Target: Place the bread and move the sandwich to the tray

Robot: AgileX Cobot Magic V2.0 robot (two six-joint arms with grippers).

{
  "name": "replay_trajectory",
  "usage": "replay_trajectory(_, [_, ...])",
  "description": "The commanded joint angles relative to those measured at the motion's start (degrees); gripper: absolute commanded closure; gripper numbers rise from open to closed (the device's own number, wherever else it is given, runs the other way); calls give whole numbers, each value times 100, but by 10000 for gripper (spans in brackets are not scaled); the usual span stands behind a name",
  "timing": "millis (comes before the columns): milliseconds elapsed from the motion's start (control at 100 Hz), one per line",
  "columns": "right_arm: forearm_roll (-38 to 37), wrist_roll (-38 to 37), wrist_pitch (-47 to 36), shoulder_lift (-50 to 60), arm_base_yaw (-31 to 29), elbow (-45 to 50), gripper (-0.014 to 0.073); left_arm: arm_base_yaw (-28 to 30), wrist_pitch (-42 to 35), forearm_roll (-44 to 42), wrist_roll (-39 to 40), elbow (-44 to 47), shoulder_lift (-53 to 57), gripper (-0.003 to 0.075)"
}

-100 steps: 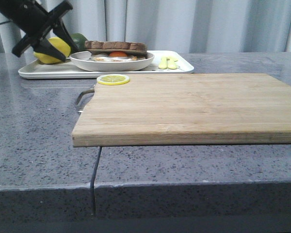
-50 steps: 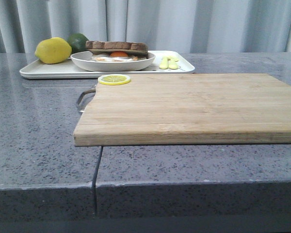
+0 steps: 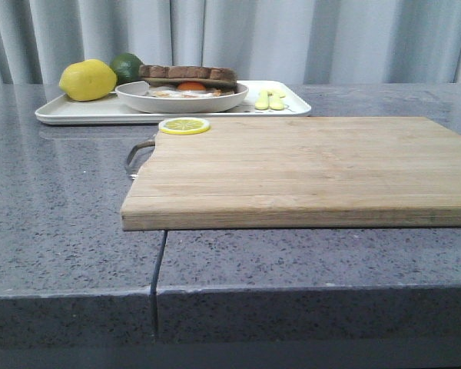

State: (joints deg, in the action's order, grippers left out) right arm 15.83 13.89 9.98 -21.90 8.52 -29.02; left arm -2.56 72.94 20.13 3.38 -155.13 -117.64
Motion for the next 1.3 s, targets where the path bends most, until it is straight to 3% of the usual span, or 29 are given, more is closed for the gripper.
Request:
replay_trajectory(0, [-34,21,-486,-27,-30,-140,123,-231,53,55,-84,-69,544,434])
replay_trajectory(240, [-34,21,-486,-27,-30,-140,123,-1016,53,-1343,-406,1298,1456,434])
replay_trajectory(370, [-34,21,-492,-27,-30,-140,123,-1314,-104,-1695,-378,2192,2148,434])
replay_trajectory(570, [-34,21,-492,-27,-30,-135,123,-1597,-1509,-1685,-338,3976,3624,435])
replay_trajectory(960, [-34,27,-333,-27,-30,127,123,-1764,-5110,-1181,-338,9523,7530,435])
replay_trajectory(1110, [-55,151,-506,-27,-30,352,125,-1764,-5873,-1128,-338,11233,8945,435])
replay_trajectory(1290, [-55,151,-646,-22,-30,595,125,-1764,-6252,-1140,-338,12575,10327,435])
